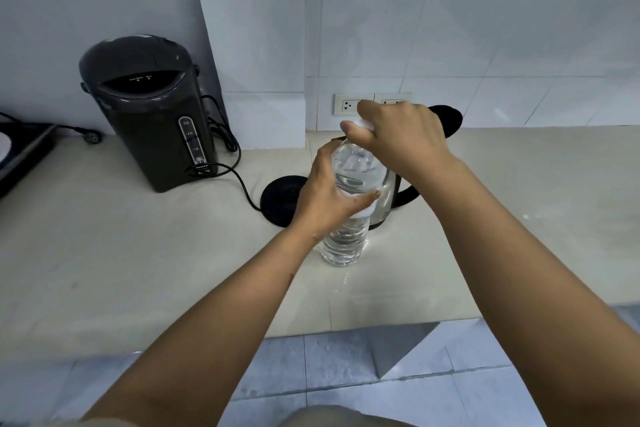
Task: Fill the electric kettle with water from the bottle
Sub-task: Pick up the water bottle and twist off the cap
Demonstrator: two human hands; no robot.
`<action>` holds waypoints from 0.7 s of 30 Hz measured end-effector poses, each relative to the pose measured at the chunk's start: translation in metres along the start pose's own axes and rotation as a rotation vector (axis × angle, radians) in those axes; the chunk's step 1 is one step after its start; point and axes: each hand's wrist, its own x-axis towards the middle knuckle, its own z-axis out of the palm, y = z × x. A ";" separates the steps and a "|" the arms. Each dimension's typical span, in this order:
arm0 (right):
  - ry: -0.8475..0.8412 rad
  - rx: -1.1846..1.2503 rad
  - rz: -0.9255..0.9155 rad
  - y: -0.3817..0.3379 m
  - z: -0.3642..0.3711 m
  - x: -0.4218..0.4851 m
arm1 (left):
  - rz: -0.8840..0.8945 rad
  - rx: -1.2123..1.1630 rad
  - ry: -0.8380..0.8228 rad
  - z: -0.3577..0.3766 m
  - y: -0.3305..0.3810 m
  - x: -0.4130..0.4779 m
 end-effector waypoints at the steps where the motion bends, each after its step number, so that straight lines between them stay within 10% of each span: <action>1: 0.011 0.032 -0.060 0.004 0.001 -0.002 | -0.002 -0.008 -0.055 -0.006 0.000 0.002; 21: 0.123 0.404 -0.034 0.028 0.000 -0.018 | -0.085 -0.080 -0.096 0.008 -0.029 -0.017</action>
